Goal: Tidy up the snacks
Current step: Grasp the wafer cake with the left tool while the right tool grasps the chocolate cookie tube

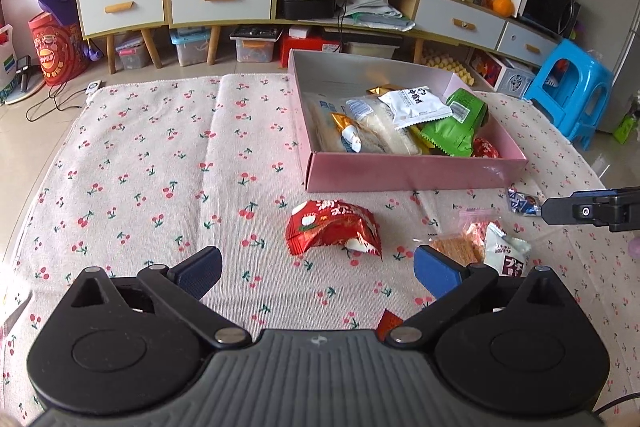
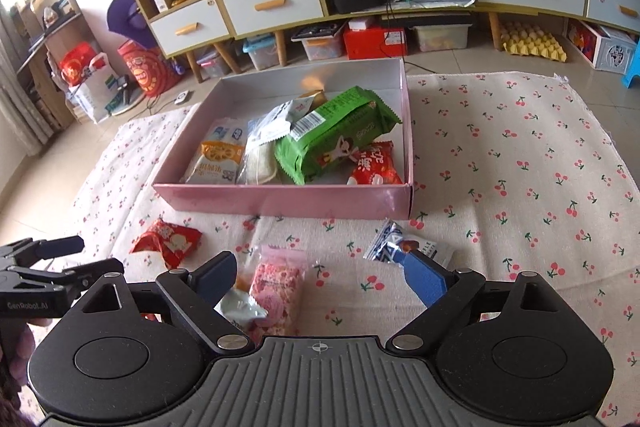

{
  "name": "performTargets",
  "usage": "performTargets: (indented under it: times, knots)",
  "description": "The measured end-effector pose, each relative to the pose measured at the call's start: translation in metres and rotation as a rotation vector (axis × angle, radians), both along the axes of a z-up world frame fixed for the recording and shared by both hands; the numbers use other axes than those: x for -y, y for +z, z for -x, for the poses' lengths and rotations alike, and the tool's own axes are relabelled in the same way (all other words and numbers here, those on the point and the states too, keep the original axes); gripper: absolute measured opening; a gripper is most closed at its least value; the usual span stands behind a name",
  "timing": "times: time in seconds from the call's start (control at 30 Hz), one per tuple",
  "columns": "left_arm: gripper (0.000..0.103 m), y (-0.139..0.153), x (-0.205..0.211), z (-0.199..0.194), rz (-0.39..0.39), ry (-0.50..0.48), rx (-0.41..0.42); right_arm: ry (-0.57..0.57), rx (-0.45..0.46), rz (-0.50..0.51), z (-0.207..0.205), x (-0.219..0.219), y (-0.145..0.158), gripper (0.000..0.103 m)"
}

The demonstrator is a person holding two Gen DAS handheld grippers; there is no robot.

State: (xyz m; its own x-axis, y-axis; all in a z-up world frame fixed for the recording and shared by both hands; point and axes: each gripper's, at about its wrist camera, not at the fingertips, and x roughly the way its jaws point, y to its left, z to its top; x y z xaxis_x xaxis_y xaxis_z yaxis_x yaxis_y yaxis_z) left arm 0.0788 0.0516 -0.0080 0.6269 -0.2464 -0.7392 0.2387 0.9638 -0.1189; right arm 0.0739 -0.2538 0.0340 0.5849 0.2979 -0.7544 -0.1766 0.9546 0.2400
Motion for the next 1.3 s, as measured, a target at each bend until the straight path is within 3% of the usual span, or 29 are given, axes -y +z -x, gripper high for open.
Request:
performTargets:
  times: [0.23, 0.77, 1.0, 1.13, 1.3]
  knots:
    - [0.102, -0.012, 0.0, 0.01, -0.004, -0.04, -0.081, 0.104, -0.047, 0.003, 0.023, -0.019, -0.007, 0.093]
    - [0.102, -0.014, -0.006, 0.019, -0.043, -0.051, -0.111, 0.185, -0.173, -0.079, 0.038, -0.064, -0.019, 0.09]
    - [0.101, -0.016, -0.01, 0.024, -0.058, -0.06, -0.112, 0.191, -0.205, -0.098, 0.038, -0.079, -0.028, 0.07]
    - [0.101, -0.016, -0.011, 0.024, -0.059, -0.066, -0.11, 0.183, -0.218, -0.096, 0.038, -0.082, -0.034, 0.053]
    - [0.101, -0.015, -0.009, 0.025, -0.058, -0.07, -0.109, 0.183, -0.213, -0.112, 0.037, -0.077, -0.034, 0.043]
